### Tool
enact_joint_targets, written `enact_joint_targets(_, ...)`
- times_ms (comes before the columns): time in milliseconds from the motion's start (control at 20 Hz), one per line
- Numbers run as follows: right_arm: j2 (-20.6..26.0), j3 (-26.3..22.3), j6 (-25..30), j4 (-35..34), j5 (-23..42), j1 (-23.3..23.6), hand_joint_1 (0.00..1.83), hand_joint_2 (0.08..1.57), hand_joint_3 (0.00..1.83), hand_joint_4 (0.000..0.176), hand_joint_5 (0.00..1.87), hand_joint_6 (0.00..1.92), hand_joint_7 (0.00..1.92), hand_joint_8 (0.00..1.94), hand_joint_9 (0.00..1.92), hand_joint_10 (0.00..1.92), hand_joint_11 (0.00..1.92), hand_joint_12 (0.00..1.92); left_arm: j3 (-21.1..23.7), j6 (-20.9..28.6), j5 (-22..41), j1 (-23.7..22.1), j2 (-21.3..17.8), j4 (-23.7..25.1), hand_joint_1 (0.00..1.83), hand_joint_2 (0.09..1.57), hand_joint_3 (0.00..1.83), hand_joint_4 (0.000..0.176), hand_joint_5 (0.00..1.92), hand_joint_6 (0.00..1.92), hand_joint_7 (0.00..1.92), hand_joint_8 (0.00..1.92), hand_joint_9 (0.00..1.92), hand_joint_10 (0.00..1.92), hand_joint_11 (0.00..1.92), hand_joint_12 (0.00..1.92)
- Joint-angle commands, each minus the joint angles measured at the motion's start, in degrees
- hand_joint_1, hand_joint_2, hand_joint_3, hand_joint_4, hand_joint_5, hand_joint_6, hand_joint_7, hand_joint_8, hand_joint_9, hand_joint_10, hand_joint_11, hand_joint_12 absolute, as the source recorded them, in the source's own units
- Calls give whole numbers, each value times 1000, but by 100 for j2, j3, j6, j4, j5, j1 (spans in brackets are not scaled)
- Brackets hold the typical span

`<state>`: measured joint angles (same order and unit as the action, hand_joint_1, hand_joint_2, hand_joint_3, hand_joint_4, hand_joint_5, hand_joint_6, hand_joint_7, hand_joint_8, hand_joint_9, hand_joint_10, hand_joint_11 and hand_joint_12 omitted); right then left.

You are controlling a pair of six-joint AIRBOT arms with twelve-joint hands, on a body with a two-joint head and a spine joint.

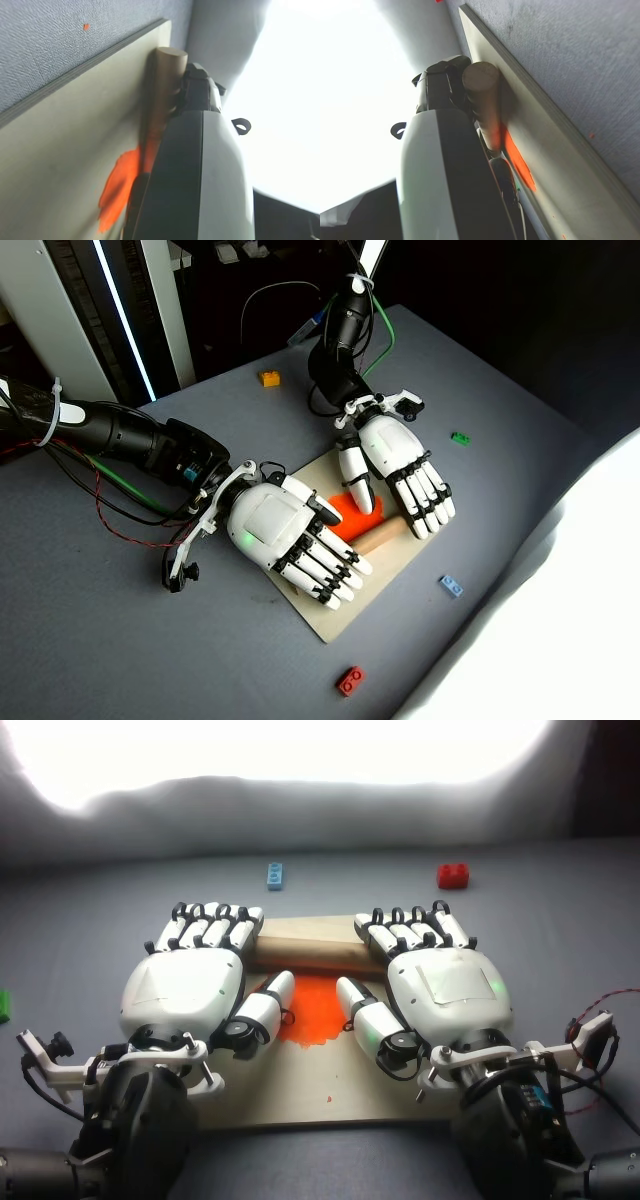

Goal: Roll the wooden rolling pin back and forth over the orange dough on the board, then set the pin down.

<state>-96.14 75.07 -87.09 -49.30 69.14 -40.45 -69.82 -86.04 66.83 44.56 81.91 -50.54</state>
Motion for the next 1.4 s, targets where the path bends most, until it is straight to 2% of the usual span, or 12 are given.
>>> enact_joint_targets(0, -3, -35, 19, 87, 102, -63, 0, 1570, 2, 0, 303, 22, 382, 10, 338, 32, 0, 806, 43, 6, 223, 77, -33, 9, 0, 1552, 0, 0, 166, 6, 212, 2, 161, 6, 0, 240)
enact_joint_targets(650, 16, -36, 30, 87, 34, -69, 0, 1570, 2, 0, 314, 19, 395, 7, 358, 29, 0, 837, 367, 242, 625, 372, -70, 126, 0, 1553, 0, 0, 164, 3, 209, 0, 156, 2, 0, 237)
enact_joint_targets(1350, 24, -82, 41, 114, 5, -89, 0, 1571, 12, 0, 306, 10, 388, 2, 355, 19, 0, 818, 554, 470, 625, 485, -178, 161, 0, 1552, 0, 0, 166, 3, 206, 0, 152, 0, 0, 229)
